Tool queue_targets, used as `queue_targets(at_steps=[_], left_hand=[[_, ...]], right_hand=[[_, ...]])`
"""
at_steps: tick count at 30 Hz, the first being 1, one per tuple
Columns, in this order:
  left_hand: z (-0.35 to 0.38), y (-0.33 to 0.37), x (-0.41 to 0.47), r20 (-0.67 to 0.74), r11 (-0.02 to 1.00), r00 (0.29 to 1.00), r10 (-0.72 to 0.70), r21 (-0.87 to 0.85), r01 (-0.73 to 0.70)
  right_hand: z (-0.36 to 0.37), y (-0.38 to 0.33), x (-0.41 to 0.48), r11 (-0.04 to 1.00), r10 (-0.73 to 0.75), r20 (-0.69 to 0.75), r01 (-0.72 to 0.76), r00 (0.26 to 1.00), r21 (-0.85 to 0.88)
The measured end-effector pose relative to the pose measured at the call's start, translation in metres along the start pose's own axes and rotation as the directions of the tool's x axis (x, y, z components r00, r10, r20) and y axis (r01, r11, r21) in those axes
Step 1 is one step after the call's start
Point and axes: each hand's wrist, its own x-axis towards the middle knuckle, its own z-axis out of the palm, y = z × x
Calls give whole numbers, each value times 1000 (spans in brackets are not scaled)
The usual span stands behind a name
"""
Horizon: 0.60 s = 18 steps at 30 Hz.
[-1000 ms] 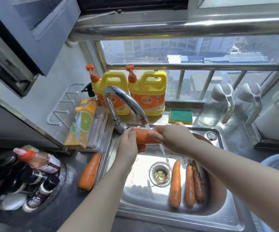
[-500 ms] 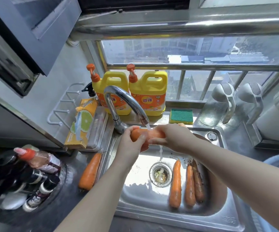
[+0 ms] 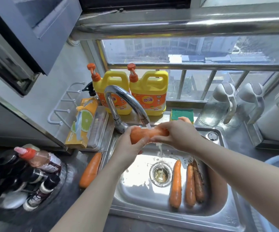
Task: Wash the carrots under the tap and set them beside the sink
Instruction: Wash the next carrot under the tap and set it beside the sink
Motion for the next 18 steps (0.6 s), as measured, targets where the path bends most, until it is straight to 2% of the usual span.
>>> queue_targets(at_steps=[4,6,8,10,13,18], left_hand=[[-2,4,-3,8,990,992,125,69,-125],[-3,6,-3,40,990,993,114,74,-117],[-4,5,-3,62,995,994,86,37,-88],[-3,2,-2,48,997,996,78,5,-78],[5,-4,1,-52,998,997,61,7,-60],[19,-7,4,-227,996,971,69,-32,-78]], right_hand=[[1,7,8,973,45,146,-77,988,217],[1,10,8,941,36,243,-114,969,318],[-1,11,6,933,21,300,-126,954,336],[-2,9,5,968,5,260,-70,966,243],[-5,0,5,997,10,142,-22,990,79],[4,-9,2,992,79,-3,-79,997,97]])
